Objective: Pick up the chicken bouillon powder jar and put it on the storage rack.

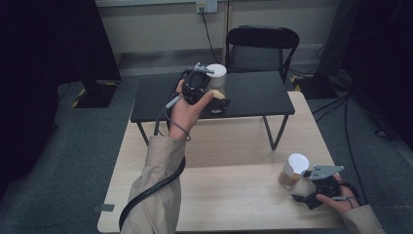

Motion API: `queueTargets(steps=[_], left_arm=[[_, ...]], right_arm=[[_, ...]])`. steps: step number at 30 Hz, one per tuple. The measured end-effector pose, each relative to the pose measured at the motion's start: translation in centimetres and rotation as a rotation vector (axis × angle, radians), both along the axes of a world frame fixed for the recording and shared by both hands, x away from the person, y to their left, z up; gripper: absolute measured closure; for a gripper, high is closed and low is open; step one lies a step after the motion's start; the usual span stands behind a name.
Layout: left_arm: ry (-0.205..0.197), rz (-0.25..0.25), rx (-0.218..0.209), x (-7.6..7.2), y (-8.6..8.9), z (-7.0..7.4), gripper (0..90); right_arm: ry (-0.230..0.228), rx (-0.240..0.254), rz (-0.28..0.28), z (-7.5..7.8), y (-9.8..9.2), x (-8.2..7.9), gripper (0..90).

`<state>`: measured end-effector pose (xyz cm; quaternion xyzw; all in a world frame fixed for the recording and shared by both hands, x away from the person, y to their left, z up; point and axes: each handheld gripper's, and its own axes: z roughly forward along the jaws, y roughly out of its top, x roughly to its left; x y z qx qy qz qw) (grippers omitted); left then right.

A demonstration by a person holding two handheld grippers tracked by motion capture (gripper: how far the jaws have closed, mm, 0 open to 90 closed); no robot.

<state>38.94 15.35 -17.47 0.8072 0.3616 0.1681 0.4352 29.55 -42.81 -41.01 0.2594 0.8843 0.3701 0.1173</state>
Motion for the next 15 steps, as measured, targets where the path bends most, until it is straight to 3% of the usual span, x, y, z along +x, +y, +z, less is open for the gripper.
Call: queueTargets(steps=[15], left_arm=[[-0.016,-0.023,-0.036,-1.7,1.1,-1.7,1.1]], right_arm=[[0.0,0.0,0.0,0.0,0.0,0.0,0.0]])
